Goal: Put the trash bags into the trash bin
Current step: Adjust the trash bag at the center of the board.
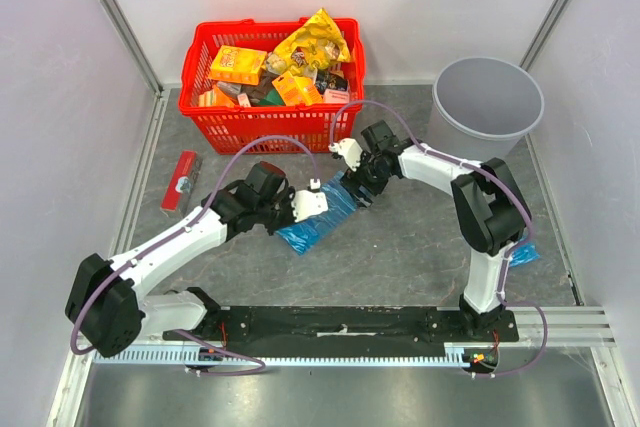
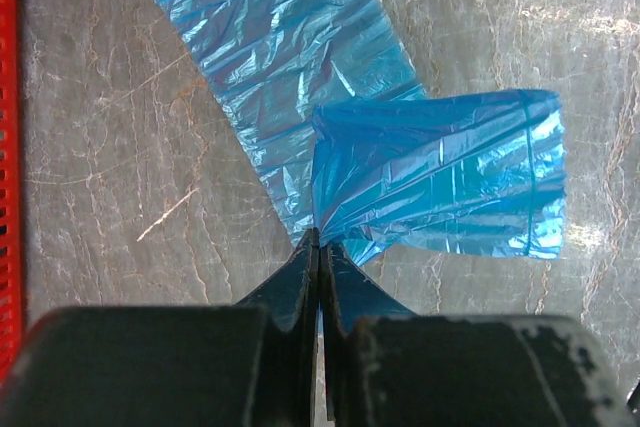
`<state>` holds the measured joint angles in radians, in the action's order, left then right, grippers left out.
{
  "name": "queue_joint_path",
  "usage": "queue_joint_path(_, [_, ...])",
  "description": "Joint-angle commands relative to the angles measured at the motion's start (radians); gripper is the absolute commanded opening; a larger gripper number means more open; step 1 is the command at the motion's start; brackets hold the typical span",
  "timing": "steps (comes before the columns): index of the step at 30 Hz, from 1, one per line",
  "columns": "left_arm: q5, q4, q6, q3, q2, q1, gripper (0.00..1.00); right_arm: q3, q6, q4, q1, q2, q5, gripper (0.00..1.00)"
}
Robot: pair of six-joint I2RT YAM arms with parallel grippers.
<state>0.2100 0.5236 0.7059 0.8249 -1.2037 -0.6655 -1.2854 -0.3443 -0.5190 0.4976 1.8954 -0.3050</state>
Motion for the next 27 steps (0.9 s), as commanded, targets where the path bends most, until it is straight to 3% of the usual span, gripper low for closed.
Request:
queue_joint_path(1, [-0.006, -0.068, 0.015, -0.013, 0.010, 0.010, 0.05, -0.037, 0.044, 0.115, 0.002, 0.039, 0.041, 0.81])
queue_joint_path(7, [-0.012, -0.092, 0.015, -0.035, 0.015, 0.020, 0.05, -0.015, 0.044, 0.139, 0.021, 0.067, 0.033, 0.62])
queue_joint_path(10, [-0.012, -0.109, 0.007, -0.035, 0.018, 0.033, 0.05, 0.004, 0.042, 0.149, 0.039, 0.065, 0.035, 0.47])
queue_joint_path(13, [-0.012, -0.129, -0.008, -0.033, 0.030, 0.052, 0.05, 0.023, 0.045, 0.146, 0.056, 0.054, 0.041, 0.26])
queue_joint_path(15, [-0.011, -0.151, -0.020, -0.033, 0.038, 0.069, 0.05, 0.035, 0.047, 0.142, 0.061, 0.038, 0.049, 0.05])
queue_joint_path(16, [-0.011, -0.160, -0.028, -0.032, 0.046, 0.078, 0.05, 0.038, 0.048, 0.137, 0.062, 0.028, 0.053, 0.00])
queue_joint_path(25, [-0.046, -0.206, -0.077, -0.027, 0.053, 0.106, 0.06, 0.005, 0.033, 0.074, 0.061, -0.156, 0.090, 0.00])
queue_joint_path(27, [-0.035, -0.206, -0.092, -0.021, 0.053, 0.106, 0.17, -0.018, 0.028, 0.050, 0.062, -0.188, 0.090, 0.00])
